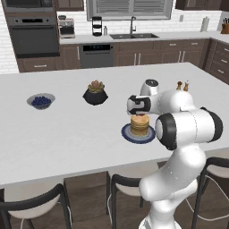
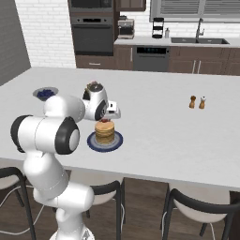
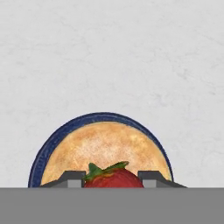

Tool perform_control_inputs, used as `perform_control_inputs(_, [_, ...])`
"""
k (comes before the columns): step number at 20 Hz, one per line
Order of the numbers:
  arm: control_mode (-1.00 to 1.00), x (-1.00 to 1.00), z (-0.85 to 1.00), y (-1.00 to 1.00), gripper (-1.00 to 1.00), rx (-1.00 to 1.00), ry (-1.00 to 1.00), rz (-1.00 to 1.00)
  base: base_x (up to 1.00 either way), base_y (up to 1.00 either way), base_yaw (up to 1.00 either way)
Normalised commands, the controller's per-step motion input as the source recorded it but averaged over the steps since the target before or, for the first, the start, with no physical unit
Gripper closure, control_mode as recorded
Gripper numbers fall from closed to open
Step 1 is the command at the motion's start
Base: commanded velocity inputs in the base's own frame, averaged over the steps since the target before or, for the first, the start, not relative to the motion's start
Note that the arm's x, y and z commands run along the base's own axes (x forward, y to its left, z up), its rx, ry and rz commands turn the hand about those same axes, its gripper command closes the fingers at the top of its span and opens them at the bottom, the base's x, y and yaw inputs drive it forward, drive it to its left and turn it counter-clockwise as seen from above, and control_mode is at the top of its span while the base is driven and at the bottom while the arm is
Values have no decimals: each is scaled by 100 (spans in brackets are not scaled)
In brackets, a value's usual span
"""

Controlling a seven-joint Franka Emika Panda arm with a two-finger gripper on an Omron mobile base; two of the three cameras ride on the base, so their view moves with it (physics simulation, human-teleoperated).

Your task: Take the strawberry from the fridge and place it on top of the pancake, located on the dining counter.

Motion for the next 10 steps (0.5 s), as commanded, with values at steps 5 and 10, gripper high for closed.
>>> perform_control_inputs(5, [-100, 0, -4, 4, 100, 0, 0, 0, 0, 0, 0])
perform_control_inputs(10, [-100, 0, -6, 3, 100, 0, 0, 0, 0, 0, 0])
